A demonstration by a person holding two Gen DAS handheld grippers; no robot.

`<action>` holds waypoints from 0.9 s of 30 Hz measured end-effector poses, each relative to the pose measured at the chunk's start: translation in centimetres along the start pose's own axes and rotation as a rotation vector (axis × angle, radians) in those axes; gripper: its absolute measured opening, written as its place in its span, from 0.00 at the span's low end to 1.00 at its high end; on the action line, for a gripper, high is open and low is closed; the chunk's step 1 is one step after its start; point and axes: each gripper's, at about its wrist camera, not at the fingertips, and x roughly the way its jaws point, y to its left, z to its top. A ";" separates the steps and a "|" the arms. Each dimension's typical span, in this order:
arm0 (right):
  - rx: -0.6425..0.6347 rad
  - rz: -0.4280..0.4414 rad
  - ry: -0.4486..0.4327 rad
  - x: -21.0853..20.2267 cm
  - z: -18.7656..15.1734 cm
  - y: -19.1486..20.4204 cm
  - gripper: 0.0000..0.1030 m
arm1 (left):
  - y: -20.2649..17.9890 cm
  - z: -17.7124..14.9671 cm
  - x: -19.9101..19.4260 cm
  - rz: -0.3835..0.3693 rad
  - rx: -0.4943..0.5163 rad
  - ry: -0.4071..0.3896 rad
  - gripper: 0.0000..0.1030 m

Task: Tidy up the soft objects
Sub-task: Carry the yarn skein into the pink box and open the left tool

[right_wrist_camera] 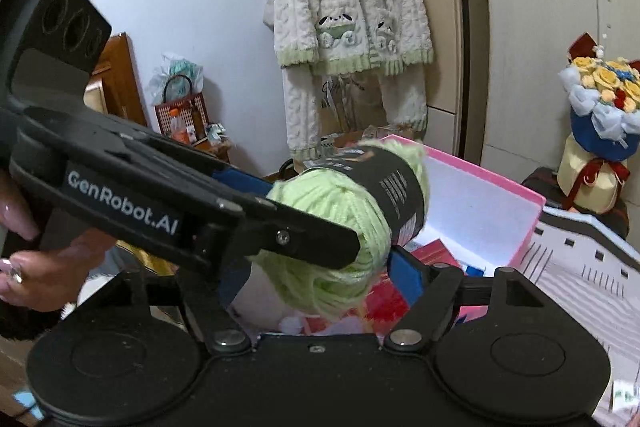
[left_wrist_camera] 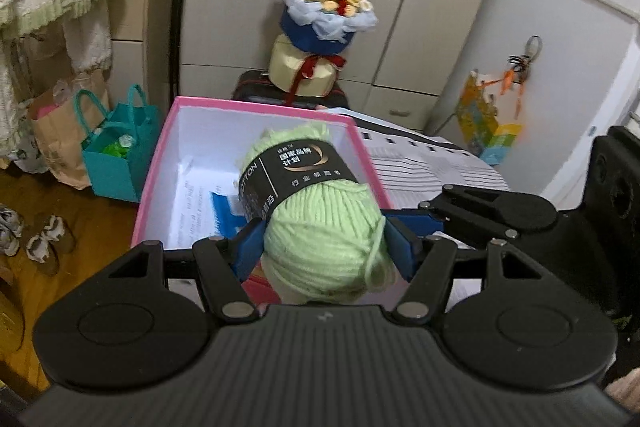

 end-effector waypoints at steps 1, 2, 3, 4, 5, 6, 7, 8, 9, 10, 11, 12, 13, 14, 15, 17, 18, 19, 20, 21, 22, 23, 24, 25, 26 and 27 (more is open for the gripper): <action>-0.037 0.002 0.030 0.6 0.1 0.0 0.55 | 0.2 0.1 0.3 0.019 0.005 0.003 0.61; -0.056 0.003 0.071 1.3 0.3 -0.1 0.50 | 0.5 0.2 0.7 0.035 0.005 0.009 0.60; -0.057 0.004 0.082 1.6 0.4 -0.2 0.46 | 0.8 0.2 0.9 0.037 -0.015 0.018 0.58; -0.068 0.013 0.080 1.9 0.5 -0.1 0.44 | 1.1 0.3 1.0 0.034 -0.028 0.027 0.58; -0.078 0.012 0.076 2.0 0.5 0.0 0.44 | 1.1 0.3 1.2 0.048 -0.020 0.026 0.58; -0.091 -0.001 0.069 2.2 0.6 0.2 0.44 | 1.0 0.3 1.2 0.063 -0.006 0.020 0.58; -0.103 -0.011 0.064 2.3 0.7 0.3 0.44 | 1.0 0.3 1.3 0.072 0.000 0.014 0.58; -0.114 -0.018 0.060 2.5 0.8 0.4 0.44 | 1.1 0.4 1.4 0.081 0.004 0.007 0.58; -0.126 -0.028 0.057 2.8 0.9 0.5 0.44 | 1.0 0.5 1.5 0.095 0.015 0.003 0.58; -0.138 -0.038 0.059 3.1 1.0 0.6 0.44 | 1.1 0.6 1.6 0.106 0.028 -0.001 0.58; -0.153 -0.052 0.062 3.6 1.1 0.7 0.44 | 1.1 0.7 1.9 0.119 0.039 -0.004 0.58; -0.168 -0.069 0.066 4.0 1.0 0.8 0.45 | 1.2 0.8 2.2 0.128 0.045 -0.003 0.58; -0.180 -0.078 0.073 4.4 1.1 0.9 0.45 | 1.4 0.9 2.6 0.140 0.045 -0.003 0.59; -0.190 -0.084 0.080 4.7 1.1 0.9 0.45 | 1.7 0.9 2.9 0.147 0.034 -0.002 0.58; -0.193 -0.088 0.088 5.1 1.1 0.7 0.45 | 1.9 0.8 3.2 0.151 0.021 0.002 0.58; -0.184 -0.086 0.102 5.6 1.2 0.5 0.45 | 2.1 0.7 3.6 0.160 0.024 0.001 0.58; -0.185 -0.082 0.113 5.8 1.2 0.5 0.45 | 2.2 0.6 3.7 0.162 0.022 0.002 0.58; -0.185 -0.080 0.121 5.9 1.3 0.5 0.45 | 2.3 0.5 3.8 0.161 0.019 0.006 0.58; -0.181 -0.081 0.122 6.1 1.4 0.5 0.45 | 2.4 0.5 3.9 0.164 0.021 0.005 0.58; -0.177 -0.081 0.122 6.3 1.6 0.5 0.45 | 2.4 0.4 3.9 0.167 0.021 0.000 0.58; -0.180 -0.084 0.124 6.3 1.6 0.6 0.46 | 2.5 0.4 3.9 0.169 0.020 -0.003 0.58; -0.187 -0.090 0.125 6.7 1.9 0.6 0.48 | 2.6 0.4 3.9 0.172 0.019 -0.006 0.58; -0.194 -0.102 0.124 6.8 1.9 0.7 0.50 | 2.6 0.4 3.9 0.182 0.020 -0.016 0.58; -0.194 -0.112 0.122 6.9 1.9 0.8 0.55 | 2.6 0.4 3.8 0.203 0.023 -0.035 0.59; -0.189 -0.121 0.123 6.8 1.8 0.8 0.56 | 2.4 0.3 3.5 0.244 0.031 -0.066 0.62; -0.175 -0.122 0.125 6.5 1.7 0.7 0.56 | 2.1 0.2 3.2 0.309 0.043 -0.093 0.63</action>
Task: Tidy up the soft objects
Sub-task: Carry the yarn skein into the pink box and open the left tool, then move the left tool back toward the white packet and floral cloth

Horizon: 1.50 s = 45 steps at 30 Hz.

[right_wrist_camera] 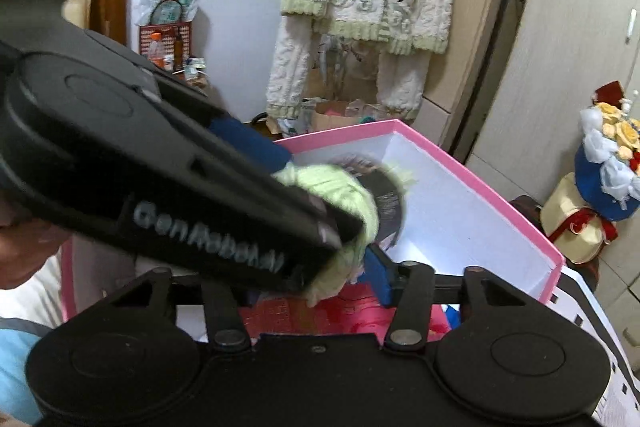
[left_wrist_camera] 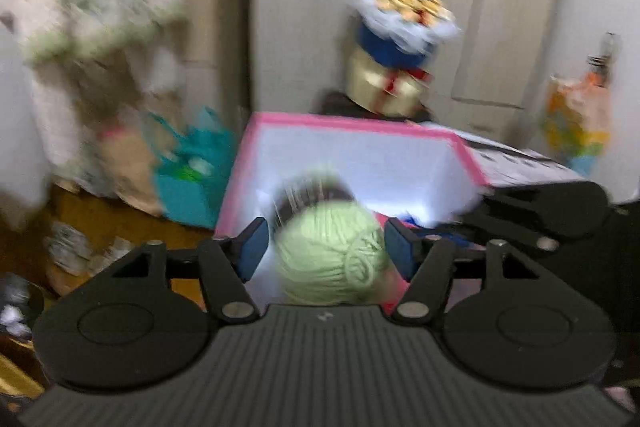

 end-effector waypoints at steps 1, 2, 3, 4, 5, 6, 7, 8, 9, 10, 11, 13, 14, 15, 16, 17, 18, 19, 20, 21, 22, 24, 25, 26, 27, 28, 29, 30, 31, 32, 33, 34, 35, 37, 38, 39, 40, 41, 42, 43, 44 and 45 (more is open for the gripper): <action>0.031 0.009 -0.002 -0.4 -0.2 -0.3 0.56 | -0.2 -0.1 -0.6 0.053 0.018 -0.021 0.64; 0.070 0.029 -0.013 -1.0 -0.4 -0.6 0.56 | -0.3 -0.2 -1.4 0.066 0.038 -0.041 0.65; 0.117 0.061 -0.029 -2.0 -0.8 -1.0 0.56 | -0.3 -0.3 -2.4 0.051 0.040 -0.055 0.68; 0.154 0.081 -0.043 -2.9 -1.3 -1.2 0.56 | -0.2 -0.4 -3.4 0.034 0.032 -0.060 0.69; 0.183 0.095 -0.055 -3.8 -1.7 -1.4 0.56 | -0.1 -0.6 -4.4 0.018 0.025 -0.063 0.70; 0.210 0.105 -0.071 -5.0 -2.2 -1.4 0.56 | 0.0 -0.7 -5.2 0.011 0.025 -0.064 0.70; 0.232 0.110 -0.084 -6.0 -2.6 -1.5 0.56 | 0.1 -0.8 -6.0 0.005 0.029 -0.065 0.70; 0.257 0.109 -0.091 -7.1 -2.9 -1.5 0.56 | 0.0 -0.9 -6.8 -0.001 0.036 -0.067 0.70; 0.278 0.102 -0.096 -7.9 -3.3 -1.5 0.57 | 0.0 -1.0 -7.5 -0.010 0.045 -0.071 0.70; 0.296 0.091 -0.103 -8.9 -3.6 -1.5 0.57 | -0.2 -1.1 -8.3 -0.021 0.055 -0.072 0.70; 0.309 0.079 -0.109 -9.8 -3.9 -1.5 0.57 | -0.3 -1.2 -9.1 -0.035 0.061 -0.069 0.71; 0.331 0.049 -0.115 -11.8 -4.5 -1.4 0.57 | -0.6 -1.3 -10.6 -0.078 0.058 -0.065 0.72; 0.336 0.036 -0.119 -12.6 -4.7 -1.4 0.57 | -0.7 -1.4 -11.4 -0.104 0.058 -0.067 0.73; 0.339 0.025 -0.123 -13.5 -5.0 -1.3 0.57 | -0.9 -1.6 -12.1 -0.129 0.063 -0.072 0.73; 0.343 0.011 -0.125 -14.4 -5.3 -1.3 0.57 | -1.1 -1.7 -12.8 -0.149 0.069 -0.078 0.73; 0.345 -0.001 -0.125 -15.2 -5.5 -1.3 0.57 | -1.3 -1.8 -13.6 -0.165 0.075 -0.087 0.74; 0.345 -0.014 -0.126 -16.0 -5.8 -1.3 0.57 | -1.6 -2.0 -14.3 -0.178 0.082 -0.095 0.75; 0.345 -0.027 -0.130 -16.8 -6.1 -1.3 0.58 | -1.9 -2.1 -14.9 -0.194 0.090 -0.101 0.76; 0.347 -0.044 -0.133 -17.8 -6.6 -1.2 0.60 | -2.2 -2.2 -15.3 -0.209 0.094 -0.103 0.76; 0.347 -0.060 -0.137 -18.7 -7.2 -1.3 0.61 | -2.5 -2.4 -15.8 -0.230 0.099 -0.104 0.76; 0.346 -0.078 -0.139 -19.5 -7.7 -1.4 0.61 | -2.8 -2.5 -16.1 -0.249 0.105 -0.103 0.76; 0.348 -0.113 -0.147 -21.3 -8.7 -1.5 0.61 | -3.7 -2.9 -16.9 -0.286 0.126 -0.101 0.77; 0.351 -0.128 -0.151 -22.2 -9.2 -1.6 0.62 | -4.2 -3.0 -17.1 -0.300 0.139 -0.102 0.77; 0.358 -0.139 -0.154 -23.0 -9.7 -1.8 0.62 | -4.8 -3.2 -17.4 -0.319 0.157 -0.100 0.77; 0.368 -0.149 -0.156 -23.9 -10.3 -2.0 0.62 | -5.4 -3.4 -17.7 -0.335 0.170 -0.099 0.77; 0.377 -0.159 -0.156 -24.5 -10.8 -2.2 0.63 | -6.0 -3.5 -17.8 -0.356 0.181 -0.095 0.77; 0.383 -0.173 -0.155 -25.1 -11.4 -2.3 0.63 | -6.6 -3.6 -17.9 -0.377 0.192 -0.089 0.77; 0.385 -0.190 -0.153 -25.7 -12.0 -2.3 0.63 | -7.3 -3.6 -18.0 -0.394 0.202 -0.086 0.77; 0.389 -0.206 -0.151 -26.3 -12.8 -2.5 0.63 | -8.0 -3.7 -18.0 -0.412 0.214 -0.084 0.77; 0.399 -0.220 -0.147 -26.8 -13.5 -2.7 0.63 | -8.8 -3.8 -17.9 -0.424 0.227 -0.084 0.77; 0.410 -0.229 -0.143 -27.2 -14.0 -2.8 0.64 | -9.7 -4.0 -17.9 -0.437 0.242 -0.086 0.77; 0.420 -0.237 -0.138 -27.5 -14.6 -3.0 0.64 | -10.6 -4.1 -17.8 -0.451 0.258 -0.085 0.77; 0.428 -0.247 -0.133 -27.7 -15.3 -3.2 0.64 | -11.4 -4.2 -17.6 -0.465 0.270 -0.081 0.76; 0.447 -0.270 -0.122 -28.2 -16.5 -3.9 0.64 | -13.3 -4.3 -17.0 -0.497 0.292 -0.063 0.77; 0.455 -0.278 -0.119 -28.4 -17.0 -4.3 0.64 | -14.2 -4.3 -16.6 -0.510 0.300 -0.053 0.76; 0.468 -0.282 -0.116 -28.6 -17.5 -4.7 0.64 | -15.0 -4.3 -16.1 -0.521 0.306 -0.042 0.77; 0.479 -0.284 -0.112 -28.6 -18.0 -5.2 0.64 | -15.6 -4.5 -15.8 -0.531 0.311 -0.034 0.77; 0.488 -0.290 -0.110 -28.7 -18.4 -5.7 0.64 | -16.4 -4.6 -15.2 -0.539 0.313 -0.021 0.77; 0.492 -0.300 -0.110 -28.7 -18.9 -6.1 0.64 | -17.0 -4.7 -14.7 -0.544 0.313 -0.009 0.77; 0.491 -0.309 -0.113 -28.7 -19.4 -6.4 0.64 | -17.6 -4.8 -14.1 -0.550 0.312 -0.001 0.76; 0.491 -0.318 -0.115 -28.7 -19.8 -6.8 0.64 | -18.3 -4.9 -13.4 -0.554 0.307 0.007 0.77; 0.495 -0.325 -0.120 -28.6 -20.2 -7.3 0.64 | -18.6 -5.1 -13.0 -0.557 0.301 0.013 0.77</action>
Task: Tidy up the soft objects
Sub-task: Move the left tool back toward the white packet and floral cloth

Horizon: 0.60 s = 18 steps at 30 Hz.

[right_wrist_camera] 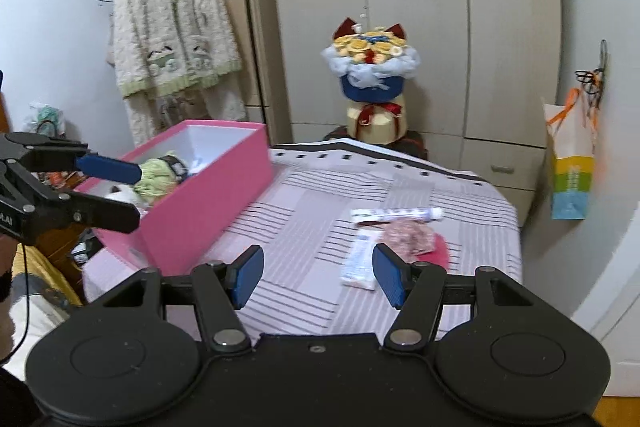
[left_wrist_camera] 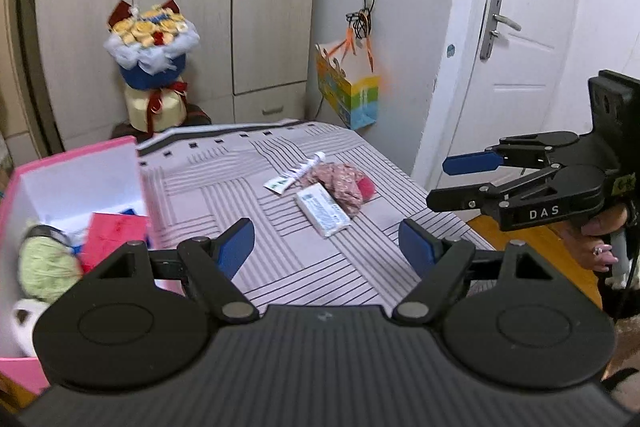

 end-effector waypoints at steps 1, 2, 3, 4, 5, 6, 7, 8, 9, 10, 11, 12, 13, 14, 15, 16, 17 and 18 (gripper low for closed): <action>0.006 -0.008 -0.006 0.3 -0.2 -0.5 0.64 | -0.1 -0.1 0.7 -0.002 -0.005 0.003 0.77; 0.016 -0.022 -0.015 0.7 -0.3 -1.0 0.67 | -0.3 -0.2 1.5 -0.001 -0.008 0.006 0.77; 0.026 -0.040 -0.026 1.0 -0.4 -1.6 0.68 | -0.5 -0.3 2.3 0.006 -0.015 0.010 0.76; 0.032 -0.051 -0.035 1.4 -0.5 -2.2 0.68 | -0.6 -0.5 3.3 0.016 -0.024 0.015 0.76; 0.035 -0.051 -0.040 1.8 -0.6 -2.6 0.68 | -0.6 -0.5 4.1 0.024 -0.029 0.019 0.76; 0.040 -0.045 -0.046 2.2 -0.7 -3.2 0.68 | -0.7 -0.5 5.0 0.031 -0.033 0.023 0.76; 0.044 -0.044 -0.051 2.7 -0.7 -3.6 0.69 | -0.7 -0.6 5.9 0.037 -0.036 0.027 0.76; 0.044 -0.050 -0.060 3.3 -0.7 -4.1 0.69 | -0.7 -0.7 6.9 0.044 -0.044 0.032 0.76; 0.041 -0.057 -0.071 3.8 -0.8 -4.4 0.69 | -0.6 -0.7 7.8 0.053 -0.054 0.035 0.76; 0.034 -0.060 -0.080 4.4 -0.8 -4.7 0.69 | -0.6 -0.7 8.7 0.061 -0.064 0.035 0.76; 0.024 -0.059 -0.084 5.0 -0.8 -4.8 0.69 | -0.5 -0.8 9.7 0.071 -0.075 0.039 0.76; 0.016 -0.056 -0.084 5.7 -0.8 -5.1 0.69 | -0.4 -0.8 10.7 0.081 -0.087 0.049 0.76; 0.013 -0.053 -0.081 6.5 -0.8 -5.4 0.69 | -0.4 -0.8 11.7 0.084 -0.095 0.055 0.76; 0.014 -0.049 -0.079 7.3 -0.7 -5.7 0.69 | -0.3 -0.9 12.5 0.079 -0.102 0.056 0.76; 0.019 -0.044 -0.077 8.1 -0.6 -6.1 0.68 | -0.2 -0.9 13.5 0.076 -0.113 0.058 0.76; 0.028 -0.037 -0.073 8.8 -0.5 -6.3 0.68 | -0.2 -1.0 14.4 0.074 -0.119 0.062 0.76; 0.035 -0.026 -0.068 9.6 -0.5 -6.5 0.68 | -0.2 -1.1 15.3 0.072 -0.124 0.065 0.76; 0.038 -0.015 -0.061 10.6 -0.4 -6.8 0.68 | -0.1 -1.3 16.5 0.071 -0.131 0.071 0.76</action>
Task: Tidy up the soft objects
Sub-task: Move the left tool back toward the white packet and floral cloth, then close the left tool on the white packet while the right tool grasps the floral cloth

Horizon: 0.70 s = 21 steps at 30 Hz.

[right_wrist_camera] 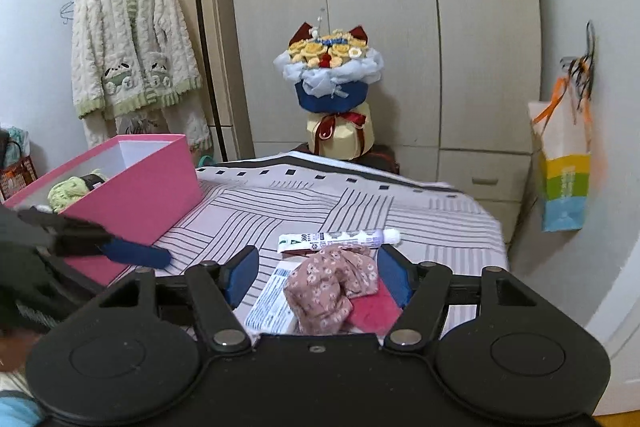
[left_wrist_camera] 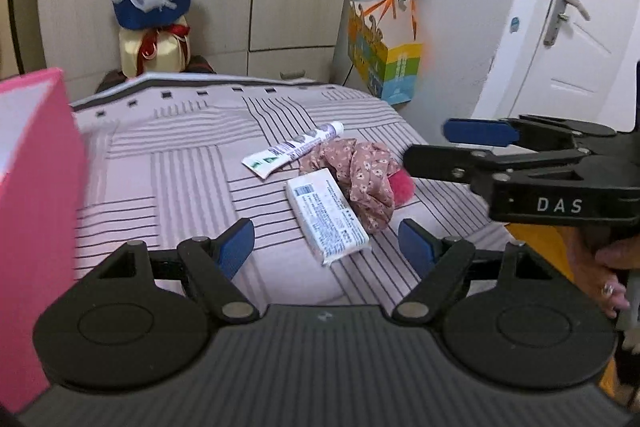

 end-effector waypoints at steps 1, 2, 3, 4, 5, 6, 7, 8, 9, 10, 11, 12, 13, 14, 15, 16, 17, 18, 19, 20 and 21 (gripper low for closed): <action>0.005 0.007 0.010 0.7 0.0 -0.2 0.68 | 0.0 0.0 1.0 0.008 -0.007 0.010 0.75; 0.008 0.012 0.021 1.5 0.0 -0.4 0.68 | 0.0 0.0 2.0 0.022 -0.017 0.024 0.75; 0.008 0.012 0.028 2.1 0.0 -0.6 0.65 | 0.0 -0.1 3.0 0.030 -0.022 0.032 0.75; 0.005 0.010 0.035 2.7 0.0 -0.7 0.62 | 0.0 -0.3 3.7 0.031 -0.027 0.035 0.75; -0.005 0.006 0.040 3.2 -0.1 -0.8 0.61 | 0.1 -0.4 4.4 0.031 -0.034 0.040 0.74; -0.014 -0.002 0.045 3.6 -0.1 -0.9 0.61 | 0.1 -0.5 4.9 0.031 -0.039 0.043 0.74; -0.017 -0.006 0.053 4.0 -0.1 -1.0 0.60 | 0.2 -0.5 5.2 0.027 -0.044 0.047 0.74; -0.019 -0.006 0.059 4.3 -0.2 -1.2 0.60 | 0.2 -0.5 5.5 0.024 -0.046 0.044 0.74; -0.017 -0.002 0.065 4.7 -0.2 -1.5 0.60 | 0.2 -0.5 5.8 0.027 -0.047 0.039 0.74; -0.016 0.005 0.071 5.0 -0.3 -1.7 0.60 | 0.1 -0.5 6.0 0.032 -0.042 0.032 0.74; -0.015 0.007 0.078 5.3 -0.4 -1.8 0.60 | 0.0 -0.4 6.3 0.037 -0.034 0.031 0.74; -0.014 0.007 0.086 5.6 -0.5 -1.9 0.59 | -0.2 -0.3 6.5 0.042 -0.028 0.033 0.74; -0.014 0.008 0.093 5.9 -0.6 -2.0 0.54 | -0.3 -0.2 6.7 0.040 -0.025 0.034 0.74; -0.017 0.009 0.100 6.1 -0.7 -2.1 0.48 | -0.3 -0.2 6.8 0.036 -0.026 0.033 0.74; -0.021 0.008 0.104 6.3 -0.9 -2.1 0.35 | -0.4 -0.1 7.0 0.038 -0.029 0.034 0.74; -0.024 0.007 0.103 6.3 -1.1 -2.1 0.22 | -0.4 -0.1 7.1 0.047 -0.028 0.031 0.74; -0.025 0.006 0.097 6.2 -1.3 -2.1 0.16 | -0.4 -0.2 7.1 0.056 -0.025 0.028 0.74; -0.024 0.008 0.086 5.9 -1.3 -2.1 0.14 | -0.3 -0.2 7.0 0.067 -0.017 0.023 0.74; -0.023 0.010 0.075 5.7 -1.4 -2.2 0.13 | -0.3 -0.3 7.0 0.074 -0.011 0.022 0.73; -0.024 0.012 0.064 5.3 -1.4 -2.1 0.13 | -0.1 -0.4 6.9 0.068 -0.012 0.026 0.65; -0.025 0.017 0.055 5.1 -1.4 -2.1 0.13 | 0.3 -0.5 6.8 0.050 -0.027 0.038 0.55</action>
